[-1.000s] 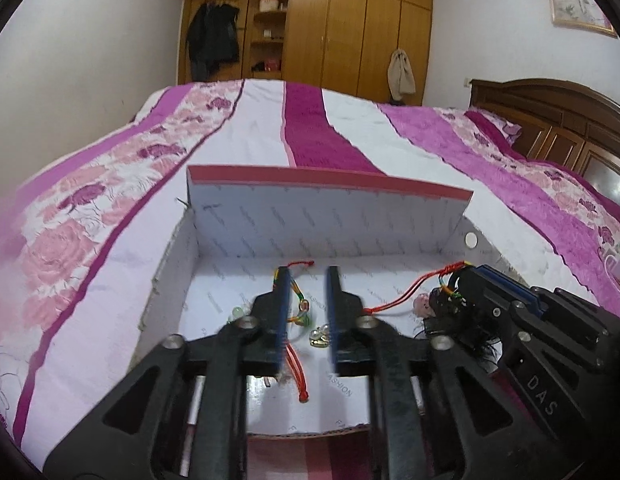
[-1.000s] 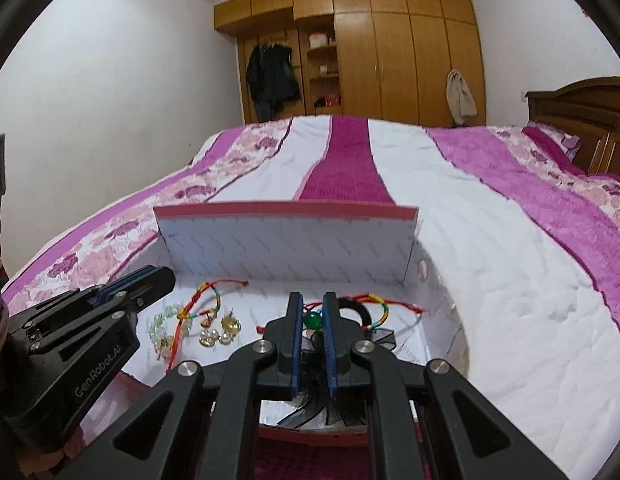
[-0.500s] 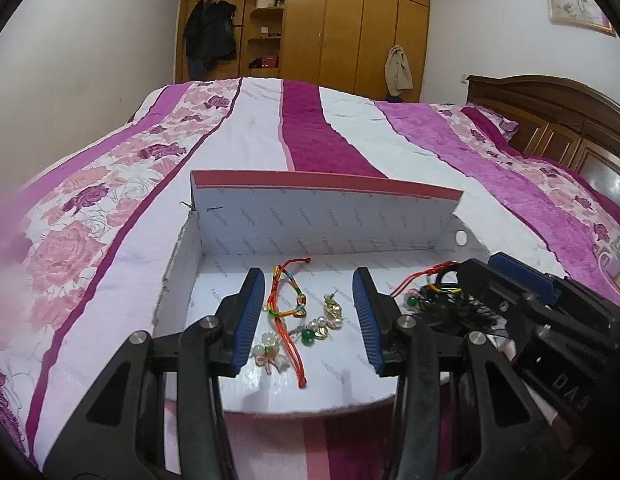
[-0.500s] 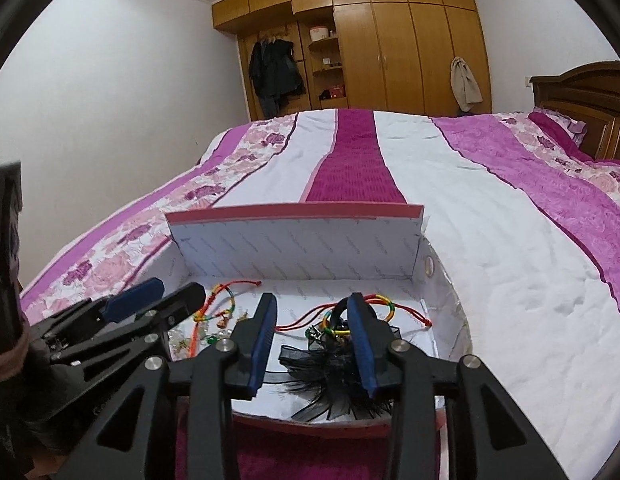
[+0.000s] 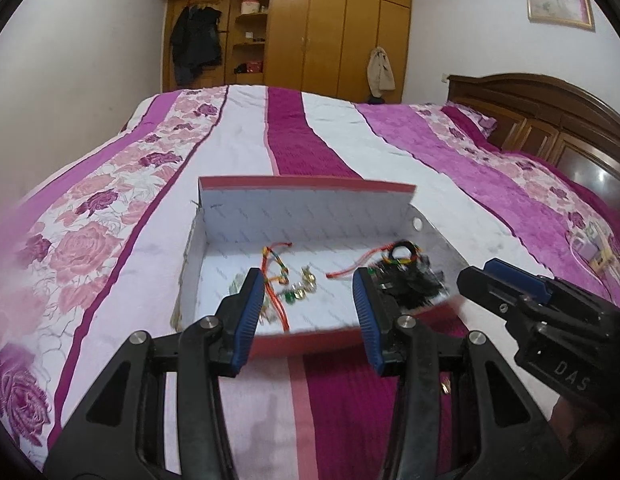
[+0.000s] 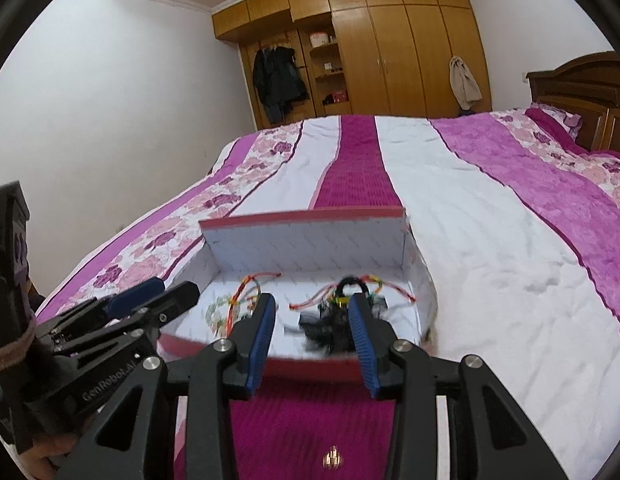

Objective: Organize jewelry
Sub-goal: 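Move the left tool to the gold pearl earrings on the bedspread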

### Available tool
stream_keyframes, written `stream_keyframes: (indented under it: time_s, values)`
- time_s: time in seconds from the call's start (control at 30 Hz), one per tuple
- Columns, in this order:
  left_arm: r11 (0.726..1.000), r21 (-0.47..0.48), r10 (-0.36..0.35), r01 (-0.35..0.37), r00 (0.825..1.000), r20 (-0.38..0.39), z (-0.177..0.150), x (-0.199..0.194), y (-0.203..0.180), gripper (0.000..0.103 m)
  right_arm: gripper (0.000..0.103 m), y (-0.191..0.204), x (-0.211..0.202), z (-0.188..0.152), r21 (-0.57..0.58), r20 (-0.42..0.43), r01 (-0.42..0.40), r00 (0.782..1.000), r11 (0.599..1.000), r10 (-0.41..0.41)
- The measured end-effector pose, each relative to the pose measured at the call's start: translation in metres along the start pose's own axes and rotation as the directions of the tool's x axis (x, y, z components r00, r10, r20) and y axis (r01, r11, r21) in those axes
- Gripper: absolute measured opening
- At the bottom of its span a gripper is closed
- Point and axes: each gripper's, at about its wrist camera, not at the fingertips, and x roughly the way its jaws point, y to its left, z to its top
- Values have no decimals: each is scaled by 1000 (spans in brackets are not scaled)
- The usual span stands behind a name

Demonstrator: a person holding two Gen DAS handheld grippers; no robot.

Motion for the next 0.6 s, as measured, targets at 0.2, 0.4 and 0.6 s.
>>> stream_keyframes:
  time_s: [0.2,0.4,0.6]
  values:
    - [999,26,-23,25,998,-59,-12,-16,-8,38,41,3,-18,-20,-7,-47,15,999,1000,-16]
    - [997,52,-51,58,991,-128,-29,-29,-18,38,41,2,-33,-36,-5,-90,28,996,1000,-29]
    - [993,70,-78,95,974,-213,-48,-34,-28,37,41,-1,-42,-49,-7,-138,40,990,999,-41]
